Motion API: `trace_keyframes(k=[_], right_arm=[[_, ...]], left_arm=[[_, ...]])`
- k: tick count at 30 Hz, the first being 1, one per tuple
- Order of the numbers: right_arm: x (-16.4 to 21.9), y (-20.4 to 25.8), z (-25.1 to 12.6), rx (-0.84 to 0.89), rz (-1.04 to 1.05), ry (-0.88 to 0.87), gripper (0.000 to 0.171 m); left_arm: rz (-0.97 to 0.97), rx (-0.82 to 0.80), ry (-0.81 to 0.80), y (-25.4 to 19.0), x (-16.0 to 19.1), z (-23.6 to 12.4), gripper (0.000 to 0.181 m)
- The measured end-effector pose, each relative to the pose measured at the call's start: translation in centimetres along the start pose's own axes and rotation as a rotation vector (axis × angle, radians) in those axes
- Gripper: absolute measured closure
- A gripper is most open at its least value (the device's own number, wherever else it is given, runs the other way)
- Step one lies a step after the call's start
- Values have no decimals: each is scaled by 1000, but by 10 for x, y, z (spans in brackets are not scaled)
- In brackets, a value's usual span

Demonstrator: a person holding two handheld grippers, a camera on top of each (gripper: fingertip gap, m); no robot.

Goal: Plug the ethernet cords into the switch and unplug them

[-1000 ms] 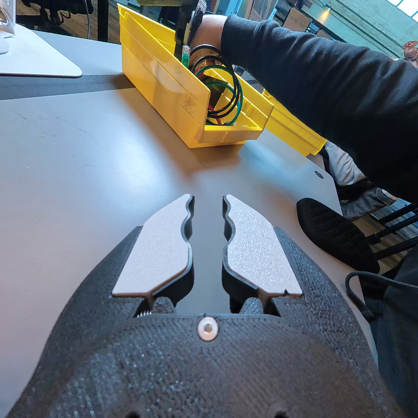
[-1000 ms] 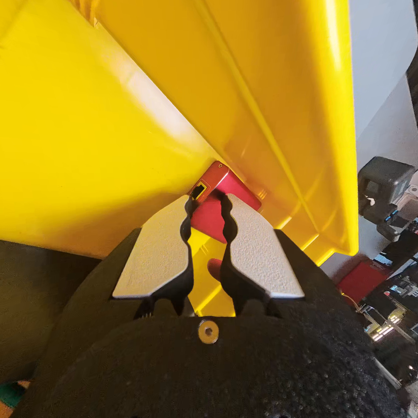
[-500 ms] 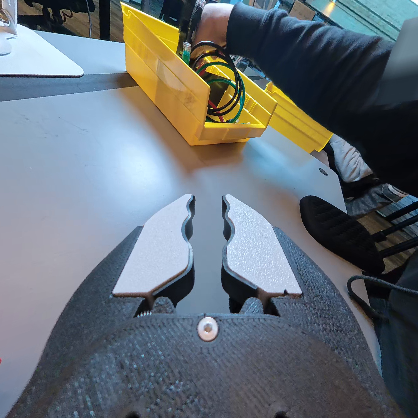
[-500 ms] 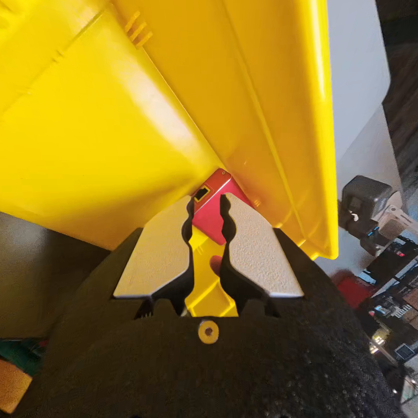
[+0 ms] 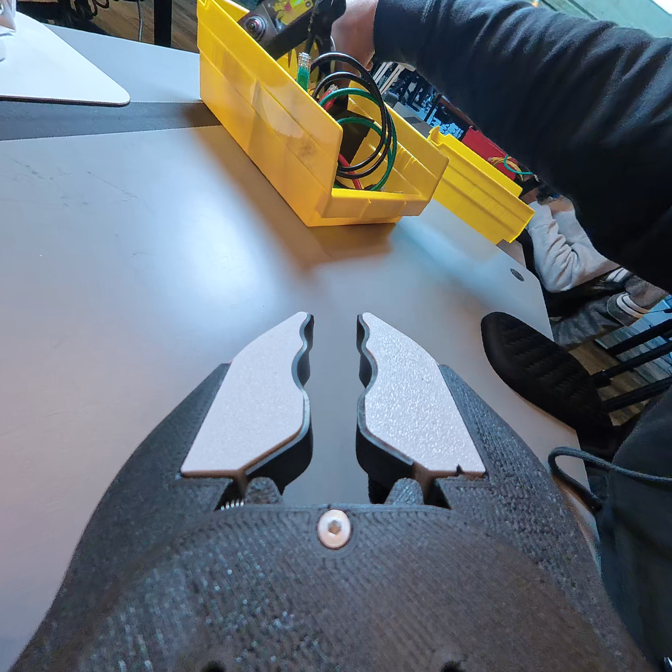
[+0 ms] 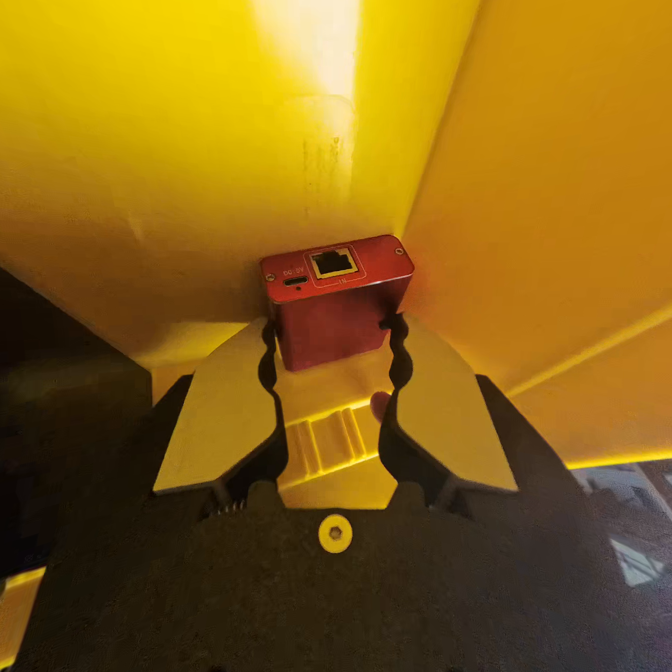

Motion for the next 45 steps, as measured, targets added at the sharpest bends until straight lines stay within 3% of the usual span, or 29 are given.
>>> trace_keyframes(k=[10,15,23,25,27,30,40,45], right_arm=[[1,-1,-5,-89,56,-213,110],[-34,0,-43,-173,167,-501,115],[-37,-3,-38,-155,151,-435,86],[-46,1,-32,-172,146,-448,89],[-52,-2,-32,-207,173,-484,105],[-47,-3,-35,-225,124,-425,106],[17,-76,-155,-163,312,-622,106],[27,-81,-166,-175,349,-596,106]], left_arm=[[6,38,36,-5,4,8,158],[9,42,41,-4,5,9,158],[-10,58,61,0,10,11,158],[-16,61,66,1,11,12,158],[-12,58,73,2,12,12,158],[-12,59,65,1,12,11,159],[-16,84,18,-7,4,8,160],[4,76,13,-10,1,6,160]])
Point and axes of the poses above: each gripper's, where its closed fingertips meet, z out along the fingers, x out of its underside, y = z × x across the jaws, the point moved 6 cm from there along -z, back along the fingers, and after that the axes turned 15 degrees about x, right-handed, at the moved point
